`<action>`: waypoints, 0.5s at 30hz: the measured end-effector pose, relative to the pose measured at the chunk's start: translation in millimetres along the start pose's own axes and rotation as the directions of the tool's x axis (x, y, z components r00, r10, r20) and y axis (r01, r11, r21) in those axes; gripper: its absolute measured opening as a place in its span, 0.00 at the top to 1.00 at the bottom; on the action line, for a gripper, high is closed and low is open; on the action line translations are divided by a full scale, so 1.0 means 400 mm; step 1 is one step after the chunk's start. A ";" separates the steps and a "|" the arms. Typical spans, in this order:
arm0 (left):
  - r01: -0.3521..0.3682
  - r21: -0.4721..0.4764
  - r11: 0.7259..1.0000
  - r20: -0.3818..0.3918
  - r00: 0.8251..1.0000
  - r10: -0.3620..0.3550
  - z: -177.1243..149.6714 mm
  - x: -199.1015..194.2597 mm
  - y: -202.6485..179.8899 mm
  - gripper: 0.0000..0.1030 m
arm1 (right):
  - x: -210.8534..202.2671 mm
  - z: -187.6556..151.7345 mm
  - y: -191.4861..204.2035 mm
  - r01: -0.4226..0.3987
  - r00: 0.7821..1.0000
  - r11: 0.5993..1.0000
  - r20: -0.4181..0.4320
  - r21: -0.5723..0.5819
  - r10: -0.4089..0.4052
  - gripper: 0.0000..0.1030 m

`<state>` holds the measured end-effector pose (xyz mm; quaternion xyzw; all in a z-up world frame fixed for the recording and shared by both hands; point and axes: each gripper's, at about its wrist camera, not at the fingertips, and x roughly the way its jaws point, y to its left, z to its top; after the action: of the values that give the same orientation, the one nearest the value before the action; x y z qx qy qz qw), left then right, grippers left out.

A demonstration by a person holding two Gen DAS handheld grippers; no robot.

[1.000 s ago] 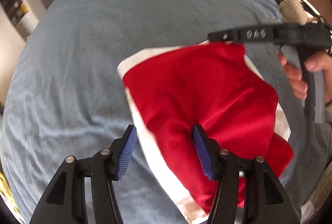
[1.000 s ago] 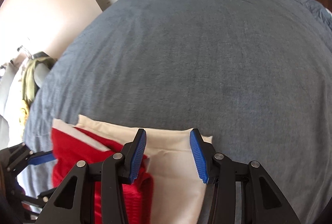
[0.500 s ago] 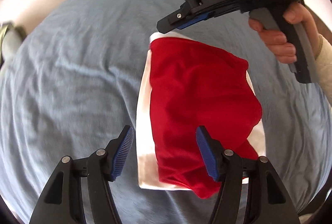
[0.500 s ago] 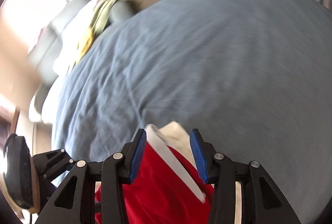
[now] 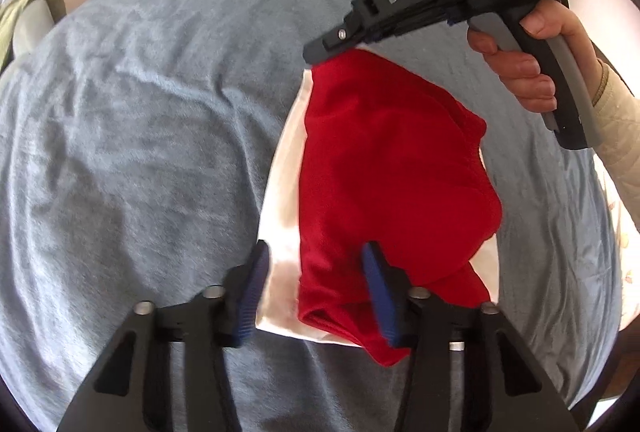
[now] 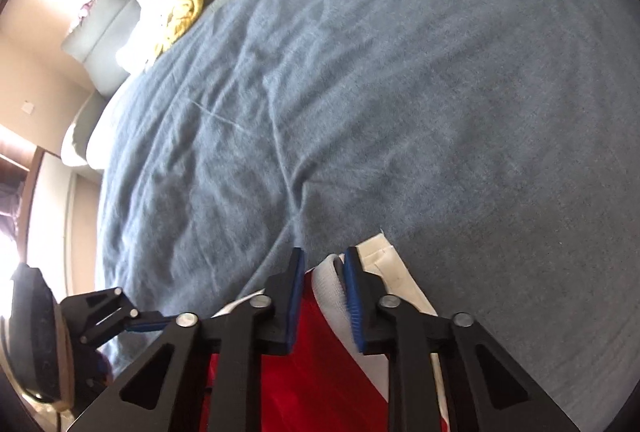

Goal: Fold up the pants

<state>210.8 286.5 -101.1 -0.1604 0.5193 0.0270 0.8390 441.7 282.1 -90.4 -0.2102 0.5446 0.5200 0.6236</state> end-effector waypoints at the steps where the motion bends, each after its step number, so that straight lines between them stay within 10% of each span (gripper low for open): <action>1: 0.012 -0.003 1.000 -0.008 1.000 -0.012 -0.003 0.004 -0.002 0.68 | -0.001 -0.002 0.001 -0.003 1.000 1.000 0.001 -0.003 0.003 0.86; 3: 0.021 -0.004 1.000 -0.022 1.000 -0.021 -0.011 0.012 -0.005 0.81 | -0.008 -0.007 0.000 0.016 1.000 1.000 0.018 0.003 -0.016 0.88; 15: -0.037 0.008 0.999 -0.037 0.999 0.037 -0.051 0.014 0.002 0.81 | -0.019 -0.019 -0.021 0.149 0.983 0.987 0.104 0.055 -0.154 0.94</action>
<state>195.5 280.7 -114.6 -0.1482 0.5379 0.0378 0.8290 446.5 269.7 -88.5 -0.2078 0.5044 0.4689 0.6946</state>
